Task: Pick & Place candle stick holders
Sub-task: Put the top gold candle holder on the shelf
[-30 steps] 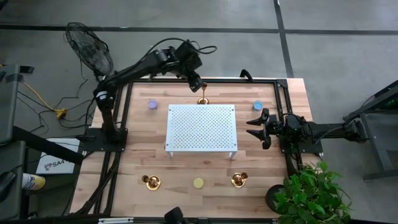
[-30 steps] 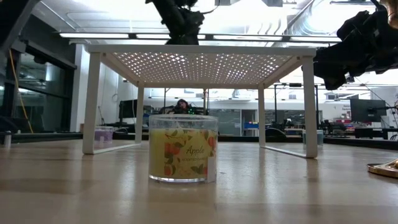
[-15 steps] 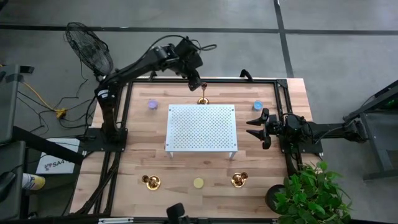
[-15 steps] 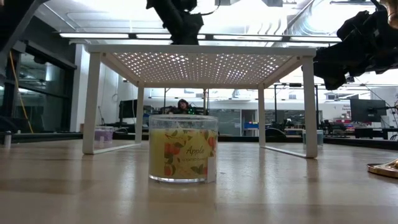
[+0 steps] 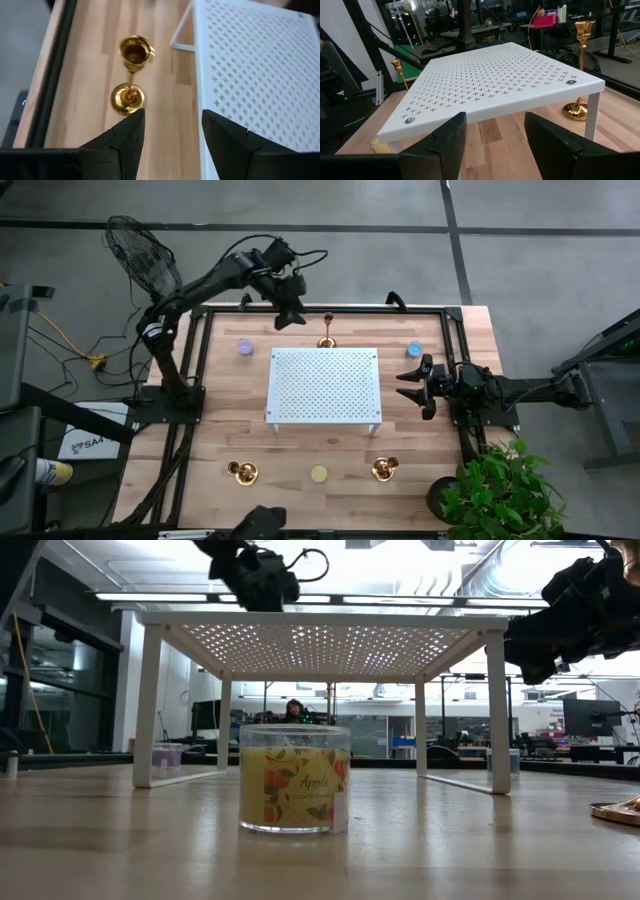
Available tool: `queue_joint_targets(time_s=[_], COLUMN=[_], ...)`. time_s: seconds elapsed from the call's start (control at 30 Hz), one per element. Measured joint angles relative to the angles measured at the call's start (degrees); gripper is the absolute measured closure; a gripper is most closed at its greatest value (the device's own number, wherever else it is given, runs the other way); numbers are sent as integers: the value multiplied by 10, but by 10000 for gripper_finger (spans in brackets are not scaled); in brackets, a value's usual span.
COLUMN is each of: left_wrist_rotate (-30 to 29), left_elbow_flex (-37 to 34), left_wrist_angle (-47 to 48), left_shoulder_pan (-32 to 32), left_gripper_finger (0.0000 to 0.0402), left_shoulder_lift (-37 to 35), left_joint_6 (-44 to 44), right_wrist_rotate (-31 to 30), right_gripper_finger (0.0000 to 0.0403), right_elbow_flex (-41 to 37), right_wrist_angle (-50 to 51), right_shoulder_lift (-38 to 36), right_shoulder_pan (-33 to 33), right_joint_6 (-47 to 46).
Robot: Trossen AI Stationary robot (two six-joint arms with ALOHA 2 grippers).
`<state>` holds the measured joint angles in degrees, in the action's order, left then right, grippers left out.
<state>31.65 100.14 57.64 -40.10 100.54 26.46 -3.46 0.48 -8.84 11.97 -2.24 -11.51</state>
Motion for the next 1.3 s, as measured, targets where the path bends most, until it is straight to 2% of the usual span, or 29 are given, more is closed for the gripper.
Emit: queue_joint_targets(time_s=[0.17,0.27,0.37,0.5,0.57,0.73,1.0,1.1,1.3], left_wrist_rotate=[67,101,106,79,56,-25,-49,-78,-93], left_elbow_flex=[-131,-191,-237,-287,-299,-305,-304,-304,-305], left_wrist_angle=[-161,-234,-298,-378,-418,-446,-522,-536,-536], left_shoulder_pan=[-25,-40,-47,-44,-37,-16,31,35,29], left_gripper_finger=[207,207,207,207,207,207,207,207,207], left_shoulder_lift=[-48,-52,-51,-47,-47,-48,-48,-48,-40], left_joint_6=[17,16,18,17,17,10,38,32,-14], right_wrist_rotate=[0,0,0,0,0,0,0,0,0], right_gripper_finger=[206,206,206,206,206,206,206,206,206], right_elbow_flex=[0,0,0,0,0,0,0,0,0], right_wrist_angle=[0,0,0,0,0,0,0,0,0], right_shoulder_lift=[0,0,0,0,0,0,0,0,0], right_shoulder_pan=[0,0,0,0,0,0,0,0,0], right_joint_6=[0,0,0,0,0,0,0,0,0])
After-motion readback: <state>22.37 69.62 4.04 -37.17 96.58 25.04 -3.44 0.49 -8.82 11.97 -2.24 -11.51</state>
